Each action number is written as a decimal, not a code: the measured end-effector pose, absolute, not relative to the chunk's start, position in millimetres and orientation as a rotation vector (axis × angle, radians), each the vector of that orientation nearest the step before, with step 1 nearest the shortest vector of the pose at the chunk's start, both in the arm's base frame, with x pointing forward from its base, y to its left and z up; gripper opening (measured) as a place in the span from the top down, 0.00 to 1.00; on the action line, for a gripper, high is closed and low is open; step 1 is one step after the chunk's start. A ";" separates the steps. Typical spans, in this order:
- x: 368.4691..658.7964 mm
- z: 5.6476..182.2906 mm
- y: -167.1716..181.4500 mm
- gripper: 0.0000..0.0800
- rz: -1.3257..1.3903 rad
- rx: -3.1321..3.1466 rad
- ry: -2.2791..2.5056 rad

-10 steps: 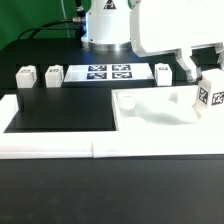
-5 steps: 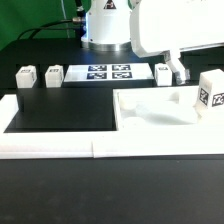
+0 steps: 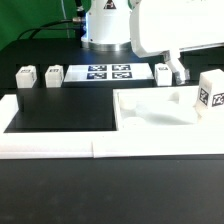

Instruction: Assemble square table

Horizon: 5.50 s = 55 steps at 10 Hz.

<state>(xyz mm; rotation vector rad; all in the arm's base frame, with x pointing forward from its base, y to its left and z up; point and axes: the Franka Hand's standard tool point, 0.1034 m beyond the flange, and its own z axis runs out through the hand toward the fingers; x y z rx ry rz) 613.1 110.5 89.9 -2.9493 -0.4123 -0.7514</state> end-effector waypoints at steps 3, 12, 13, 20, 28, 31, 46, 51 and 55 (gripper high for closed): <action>636.8 105.2 110.4 0.19 -0.666 -2.963 -0.417; 617.3 87.2 118.2 0.19 0.208 -2.974 -0.416; 622.7 87.1 118.5 0.19 0.168 -2.978 -0.413; 634.3 78.3 101.6 0.19 0.227 -2.981 -0.338; 633.5 76.7 106.2 0.64 0.257 -3.019 0.208; 634.8 75.9 116.4 0.64 0.244 -2.977 0.723; 627.6 78.1 121.1 0.19 0.189 -2.890 0.892; 639.3 81.2 116.7 0.21 0.045 -3.055 -0.042; 639.5 80.8 115.4 0.63 0.060 -3.040 0.285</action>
Offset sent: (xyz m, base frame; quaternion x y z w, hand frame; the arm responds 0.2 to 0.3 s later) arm 0.0124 -0.0090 0.0041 0.0070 -0.0161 -0.0014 0.9998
